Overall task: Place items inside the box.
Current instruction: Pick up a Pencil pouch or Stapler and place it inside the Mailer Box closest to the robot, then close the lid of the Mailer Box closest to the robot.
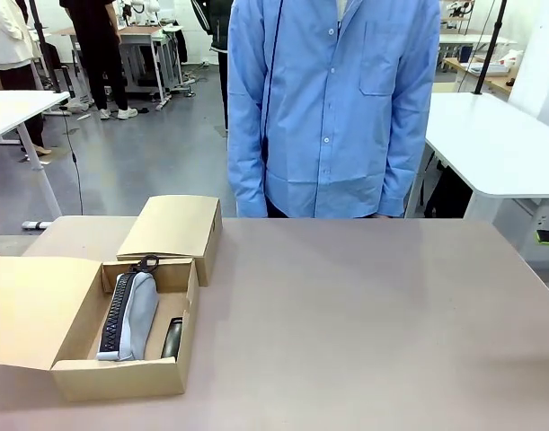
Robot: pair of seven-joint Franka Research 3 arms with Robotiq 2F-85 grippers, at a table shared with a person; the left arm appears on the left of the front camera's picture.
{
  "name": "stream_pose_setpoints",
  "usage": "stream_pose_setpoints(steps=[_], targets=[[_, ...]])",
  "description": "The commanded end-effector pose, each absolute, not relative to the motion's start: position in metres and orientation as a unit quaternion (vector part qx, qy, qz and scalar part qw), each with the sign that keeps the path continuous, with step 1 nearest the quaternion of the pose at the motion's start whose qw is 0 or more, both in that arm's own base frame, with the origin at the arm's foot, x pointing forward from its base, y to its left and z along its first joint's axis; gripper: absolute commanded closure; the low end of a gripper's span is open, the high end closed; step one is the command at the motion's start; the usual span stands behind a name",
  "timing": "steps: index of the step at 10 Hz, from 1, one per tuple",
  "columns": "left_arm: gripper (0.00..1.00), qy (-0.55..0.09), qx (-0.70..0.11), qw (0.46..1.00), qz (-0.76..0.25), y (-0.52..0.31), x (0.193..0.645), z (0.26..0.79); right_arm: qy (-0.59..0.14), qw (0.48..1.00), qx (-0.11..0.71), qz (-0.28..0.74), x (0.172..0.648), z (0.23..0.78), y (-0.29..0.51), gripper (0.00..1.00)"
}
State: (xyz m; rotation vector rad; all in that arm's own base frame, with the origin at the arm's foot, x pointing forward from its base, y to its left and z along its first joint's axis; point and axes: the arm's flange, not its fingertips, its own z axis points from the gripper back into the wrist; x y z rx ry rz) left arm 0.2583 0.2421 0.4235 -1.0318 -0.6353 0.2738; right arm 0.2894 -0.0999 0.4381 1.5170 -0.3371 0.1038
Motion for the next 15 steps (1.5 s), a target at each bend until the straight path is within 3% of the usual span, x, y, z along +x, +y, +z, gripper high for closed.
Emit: stream_pose_setpoints(steps=[1, 10, 11, 12, 15], targets=[[0.0, -0.309, -0.489, 0.807, 0.122, 0.242, 0.258, 0.424, -0.145, 0.705, 0.691, 0.065, 0.287, 0.444, -0.092, 0.0], [0.0, -0.298, -0.483, 0.813, 0.128, 0.242, 0.258, 0.423, -0.145, 0.705, 0.691, 0.065, 0.287, 0.444, -0.092, 0.0], [0.0, -0.339, -0.507, 0.792, -0.008, 0.235, 0.258, 0.432, -0.145, 0.705, 0.691, 0.065, 0.287, 0.444, -0.092, 0.0], [0.0, -0.408, -0.466, 0.779, -0.097, 0.228, 0.257, 0.438, -0.145, 0.705, 0.691, 0.065, 0.287, 0.444, -0.092, 0.0], [0.0, -0.458, -0.406, 0.749, -0.253, 0.191, 0.245, 0.466, -0.145, 0.705, 0.691, 0.065, 0.287, 0.444, -0.092, 0.0]])
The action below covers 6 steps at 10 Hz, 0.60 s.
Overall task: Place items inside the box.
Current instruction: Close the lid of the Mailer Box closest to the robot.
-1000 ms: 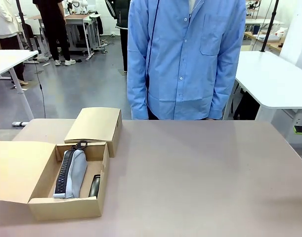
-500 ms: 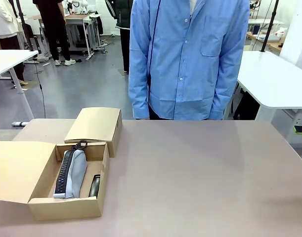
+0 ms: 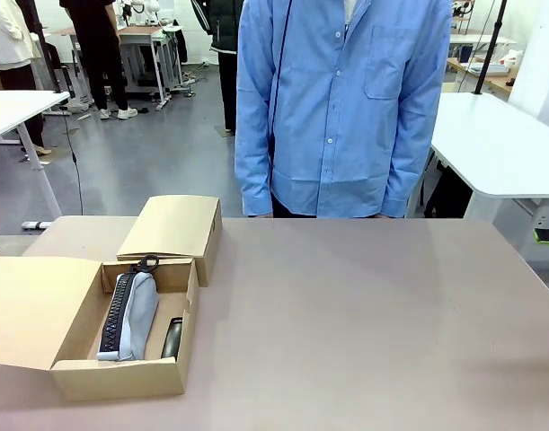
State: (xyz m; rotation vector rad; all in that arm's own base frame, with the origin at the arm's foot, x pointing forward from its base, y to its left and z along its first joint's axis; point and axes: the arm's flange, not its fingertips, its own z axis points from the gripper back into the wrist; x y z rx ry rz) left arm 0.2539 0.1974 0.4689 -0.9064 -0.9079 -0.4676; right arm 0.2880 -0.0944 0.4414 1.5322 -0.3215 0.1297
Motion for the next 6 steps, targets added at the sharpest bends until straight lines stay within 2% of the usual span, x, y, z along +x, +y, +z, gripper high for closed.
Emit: stream_pose_setpoints(steps=[1, 2, 3, 5, 6], targets=[[0.0, -0.473, -0.384, 0.736, -0.295, 0.18, 0.242, 0.473, -0.145, 0.705, 0.691, 0.065, 0.287, 0.444, -0.092, 0.0], [0.0, -0.394, -0.401, 0.789, -0.248, 0.167, 0.246, 0.482, -0.145, 0.705, 0.691, 0.065, 0.287, 0.444, -0.092, 0.0], [0.0, -0.443, -0.398, 0.757, -0.269, 0.187, 0.25, 0.478, -0.145, 0.705, 0.691, 0.065, 0.287, 0.444, -0.092, 0.0], [0.0, -0.435, -0.389, 0.761, -0.283, 0.176, 0.248, 0.484, -0.145, 0.705, 0.691, 0.065, 0.287, 0.444, -0.092, 0.0], [0.0, -0.479, -0.389, 0.664, -0.423, 0.176, 0.266, 0.479, -0.145, 0.705, 0.691, 0.065, 0.287, 0.444, -0.092, 0.0]])
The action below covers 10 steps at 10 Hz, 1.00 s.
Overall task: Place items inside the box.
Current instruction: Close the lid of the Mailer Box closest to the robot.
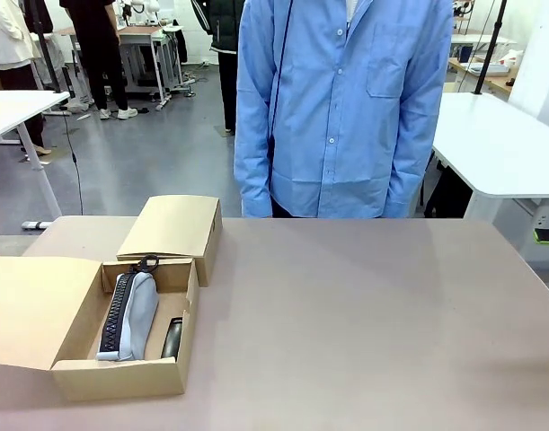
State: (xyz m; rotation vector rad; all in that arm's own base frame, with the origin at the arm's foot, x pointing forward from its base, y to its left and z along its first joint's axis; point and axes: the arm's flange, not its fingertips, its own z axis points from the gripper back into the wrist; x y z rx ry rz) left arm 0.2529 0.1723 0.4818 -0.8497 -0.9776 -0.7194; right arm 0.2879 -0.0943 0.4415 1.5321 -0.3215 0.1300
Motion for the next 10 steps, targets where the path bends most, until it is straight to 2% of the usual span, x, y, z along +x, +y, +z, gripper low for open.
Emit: stream_pose_setpoints(steps=[1, 2, 4, 5, 6, 7, 8, 9, 10], targets=[[0.0, -0.511, -0.331, 0.601, -0.517, 0.184, 0.284, 0.466, -0.145, 0.705, 0.691, 0.065, 0.287, 0.444, -0.092, 0.0], [0.0, -0.525, -0.282, 0.578, -0.558, 0.188, 0.292, 0.455, -0.145, 0.705, 0.691, 0.065, 0.287, 0.444, -0.092, 0.0], [0.0, -0.533, -0.152, 0.576, -0.601, 0.191, 0.3, 0.438, -0.145, 0.705, 0.691, 0.065, 0.287, 0.444, -0.092, 0.0], [0.0, -0.516, -0.13, 0.618, -0.579, 0.186, 0.306, 0.435, -0.145, 0.705, 0.691, 0.065, 0.287, 0.444, -0.092, 0.0], [0.0, -0.486, -0.242, 0.609, -0.579, 0.176, 0.298, 0.455, -0.145, 0.705, 0.691, 0.065, 0.287, 0.444, -0.092, 0.0], [0.0, -0.486, -0.242, 0.609, -0.579, 0.176, 0.298, 0.455, -0.145, 0.705, 0.691, 0.065, 0.287, 0.444, -0.092, 0.0], [0.0, -0.493, -0.184, 0.601, -0.601, 0.188, 0.304, 0.443, -0.145, 0.705, 0.691, 0.065, 0.287, 0.444, -0.092, 0.0], [0.0, -0.473, -0.141, 0.61, -0.62, 0.198, 0.317, 0.436, -0.145, 0.705, 0.691, 0.065, 0.287, 0.444, -0.092, 0.0], [0.0, -0.454, -0.148, 0.613, -0.629, 0.214, 0.33, 0.429, -0.145, 0.705, 0.691, 0.065, 0.287, 0.444, -0.092, 0.0]])
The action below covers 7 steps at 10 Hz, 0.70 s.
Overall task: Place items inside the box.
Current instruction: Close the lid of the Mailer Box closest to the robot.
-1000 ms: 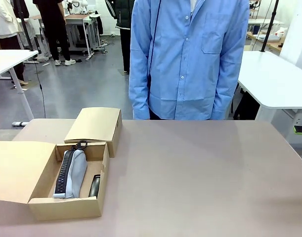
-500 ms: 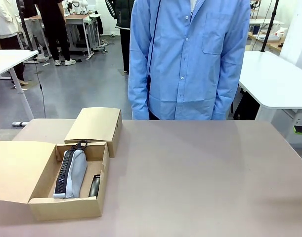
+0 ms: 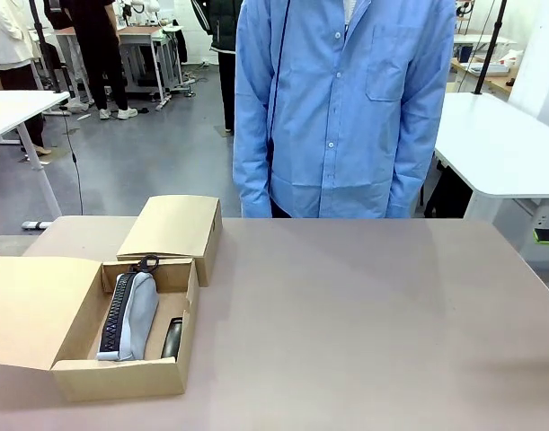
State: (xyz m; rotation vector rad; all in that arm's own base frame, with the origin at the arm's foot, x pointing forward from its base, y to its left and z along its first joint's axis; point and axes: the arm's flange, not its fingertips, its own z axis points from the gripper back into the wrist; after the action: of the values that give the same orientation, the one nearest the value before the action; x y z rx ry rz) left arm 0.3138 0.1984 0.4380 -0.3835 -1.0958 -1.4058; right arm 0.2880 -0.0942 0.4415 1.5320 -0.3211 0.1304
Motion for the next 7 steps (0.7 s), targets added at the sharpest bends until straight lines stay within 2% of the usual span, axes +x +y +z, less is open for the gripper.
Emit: stream_pose_setpoints(steps=[1, 3, 7], targets=[[0.0, -0.449, -0.124, 0.642, -0.609, 0.224, 0.34, 0.423, -0.145, 0.705, 0.691, 0.065, 0.287, 0.444, -0.092, 0.0], [0.0, -0.433, -0.113, 0.677, -0.584, 0.243, 0.355, 0.412, -0.145, 0.705, 0.691, 0.065, 0.287, 0.444, -0.092, 0.0], [0.0, -0.336, -0.082, 0.742, -0.575, 0.269, 0.383, 0.368, -0.145, 0.705, 0.691, 0.065, 0.287, 0.444, -0.092, 0.0]])
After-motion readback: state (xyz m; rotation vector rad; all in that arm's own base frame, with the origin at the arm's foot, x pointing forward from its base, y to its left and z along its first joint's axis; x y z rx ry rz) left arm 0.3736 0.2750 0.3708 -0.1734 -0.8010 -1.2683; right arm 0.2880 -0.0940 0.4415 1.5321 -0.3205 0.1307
